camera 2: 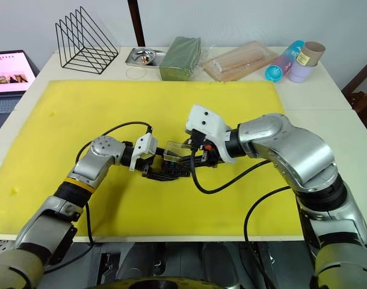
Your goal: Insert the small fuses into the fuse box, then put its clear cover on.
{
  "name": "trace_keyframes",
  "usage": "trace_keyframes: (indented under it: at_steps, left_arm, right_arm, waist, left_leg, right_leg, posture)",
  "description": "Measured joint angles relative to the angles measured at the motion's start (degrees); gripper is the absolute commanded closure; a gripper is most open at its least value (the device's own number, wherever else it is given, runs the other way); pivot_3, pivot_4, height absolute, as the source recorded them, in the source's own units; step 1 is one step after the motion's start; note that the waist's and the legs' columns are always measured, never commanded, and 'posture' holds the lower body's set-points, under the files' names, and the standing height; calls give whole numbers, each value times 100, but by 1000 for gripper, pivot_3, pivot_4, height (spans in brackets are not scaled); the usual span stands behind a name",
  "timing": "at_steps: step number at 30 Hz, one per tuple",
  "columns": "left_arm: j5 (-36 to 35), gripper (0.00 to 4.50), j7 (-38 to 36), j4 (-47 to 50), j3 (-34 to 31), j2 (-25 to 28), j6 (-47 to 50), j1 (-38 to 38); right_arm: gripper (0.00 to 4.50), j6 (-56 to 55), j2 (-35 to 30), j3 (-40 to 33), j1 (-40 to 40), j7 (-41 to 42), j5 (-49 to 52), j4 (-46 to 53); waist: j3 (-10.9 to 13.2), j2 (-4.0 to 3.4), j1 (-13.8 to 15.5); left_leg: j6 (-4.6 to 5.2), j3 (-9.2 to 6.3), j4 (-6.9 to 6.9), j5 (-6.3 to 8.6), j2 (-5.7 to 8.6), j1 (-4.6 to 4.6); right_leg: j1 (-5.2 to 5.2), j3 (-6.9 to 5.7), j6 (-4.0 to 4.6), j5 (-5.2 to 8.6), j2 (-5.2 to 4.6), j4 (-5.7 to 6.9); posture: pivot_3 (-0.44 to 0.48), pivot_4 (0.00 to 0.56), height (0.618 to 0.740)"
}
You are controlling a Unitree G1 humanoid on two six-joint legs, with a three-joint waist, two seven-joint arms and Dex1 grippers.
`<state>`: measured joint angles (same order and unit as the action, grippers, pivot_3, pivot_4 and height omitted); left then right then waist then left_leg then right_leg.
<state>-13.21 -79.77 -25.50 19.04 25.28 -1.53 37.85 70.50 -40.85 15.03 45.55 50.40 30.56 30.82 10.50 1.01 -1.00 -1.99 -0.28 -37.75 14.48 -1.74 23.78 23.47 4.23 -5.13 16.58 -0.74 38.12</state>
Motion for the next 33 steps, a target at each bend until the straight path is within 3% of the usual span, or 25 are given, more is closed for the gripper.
trace_keyframes:
  at_steps: [11,33]
  left_arm:
    - [149,1661,-68,-356,-26,-200,-501,68]
    - [206,1661,-10,-347,-29,-219,-503,44]
  right_arm:
    - [2695,156,404,917,118,-540,-185,-351]
    - [2695,-206,38,1103,127,-382,-377,-409]
  waist:
    - [-1,0,16]
    - [-1,-1,19]
  left_leg:
    - [2,-8,-22,1,-1,17]
    - [2,-11,-23,1,0,17]
  right_leg:
    - [0,-9,-3,-2,-5,1]
    - [-2,-13,-3,-2,-4,2]
  posture:
    - [0,150,740]
    - [0,150,740]
